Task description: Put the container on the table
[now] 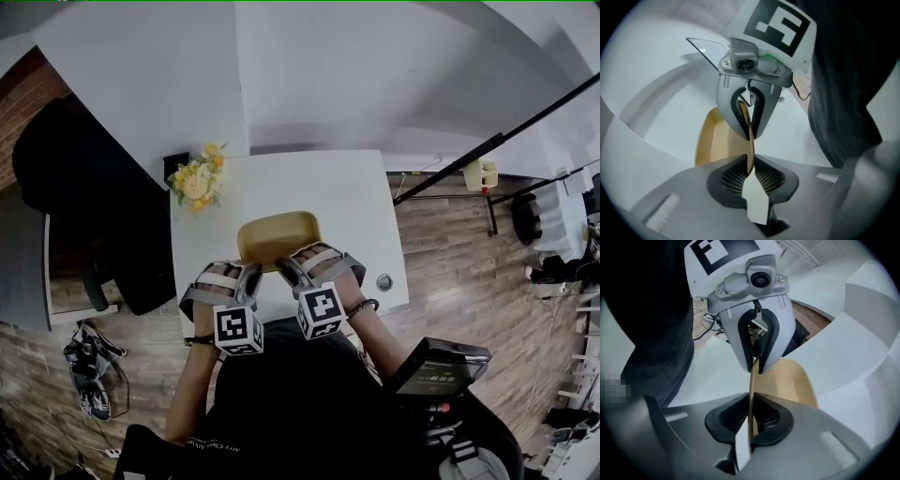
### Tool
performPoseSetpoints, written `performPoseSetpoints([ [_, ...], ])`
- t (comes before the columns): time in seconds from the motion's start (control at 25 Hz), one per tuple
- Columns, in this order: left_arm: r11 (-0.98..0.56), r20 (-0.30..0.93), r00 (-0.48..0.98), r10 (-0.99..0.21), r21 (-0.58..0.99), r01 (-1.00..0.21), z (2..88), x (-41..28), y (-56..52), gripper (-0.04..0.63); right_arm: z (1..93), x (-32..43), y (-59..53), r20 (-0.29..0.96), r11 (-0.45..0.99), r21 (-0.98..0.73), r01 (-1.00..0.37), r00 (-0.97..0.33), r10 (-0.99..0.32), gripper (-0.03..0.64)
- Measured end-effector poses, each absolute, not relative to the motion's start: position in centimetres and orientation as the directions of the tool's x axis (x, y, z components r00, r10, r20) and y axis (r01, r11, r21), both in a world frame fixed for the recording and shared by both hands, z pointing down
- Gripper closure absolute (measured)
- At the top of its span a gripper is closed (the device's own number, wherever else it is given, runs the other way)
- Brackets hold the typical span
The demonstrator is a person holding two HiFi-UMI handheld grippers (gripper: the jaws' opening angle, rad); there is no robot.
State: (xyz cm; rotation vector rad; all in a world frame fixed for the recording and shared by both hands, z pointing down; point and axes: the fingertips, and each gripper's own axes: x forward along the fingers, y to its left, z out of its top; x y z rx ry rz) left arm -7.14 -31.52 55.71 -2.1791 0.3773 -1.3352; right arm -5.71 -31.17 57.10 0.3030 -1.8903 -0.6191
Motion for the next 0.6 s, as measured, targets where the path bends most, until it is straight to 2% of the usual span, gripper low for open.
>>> performPoseSetpoints([
  [0.32,-0.81,0.742,0.436,-0.509,-0.584,0.047,56.5,-8.1,-32.2,0.545,57.6,-4.1,-31.4,0.782,0.843,0.538,0.019,-0.383,-0.491,0.565],
  [0.6,-0.819,0.749,0.421,-0.511,-0.573,0.028,57.7,-8.6,-33.3,0.531,59.0,-2.4,-32.3,0.783,0.844,0.534,-0.053,-0.346,-0.518,0.586],
])
